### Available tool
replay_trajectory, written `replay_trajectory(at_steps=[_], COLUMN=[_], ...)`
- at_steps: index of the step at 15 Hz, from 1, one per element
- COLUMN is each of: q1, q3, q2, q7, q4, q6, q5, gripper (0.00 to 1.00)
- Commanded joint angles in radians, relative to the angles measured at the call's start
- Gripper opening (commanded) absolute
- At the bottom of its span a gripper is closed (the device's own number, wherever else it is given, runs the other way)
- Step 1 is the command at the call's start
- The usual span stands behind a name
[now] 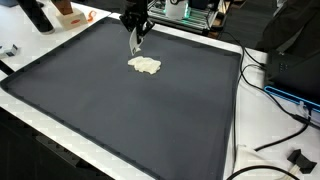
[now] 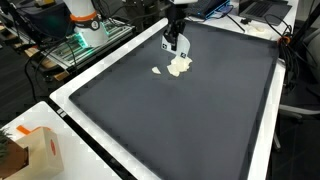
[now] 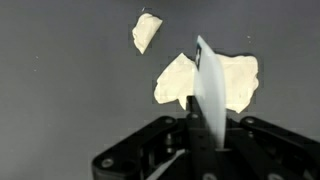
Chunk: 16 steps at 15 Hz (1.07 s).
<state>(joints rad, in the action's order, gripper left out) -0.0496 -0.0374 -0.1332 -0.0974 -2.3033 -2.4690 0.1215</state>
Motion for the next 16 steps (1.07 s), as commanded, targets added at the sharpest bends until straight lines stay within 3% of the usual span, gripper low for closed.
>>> replay_trajectory(at_steps=[1,4,9,16], q1=[0.041,0.077,0.14,0.198], q3=[-0.005,-0.004,-0.042,-0.111], q2=[-0.067,-0.098,-0.15,-0.196], q7=[0.264,0.413,0.609,0.773], q4=[0.044,0.054,0.055,0.048], q6=[-0.002,-0.027,-0.111,-0.171], q5=[-0.08,-0.092,-0.209,-0.329], gripper=[0.01,0.01,0.01,0.01])
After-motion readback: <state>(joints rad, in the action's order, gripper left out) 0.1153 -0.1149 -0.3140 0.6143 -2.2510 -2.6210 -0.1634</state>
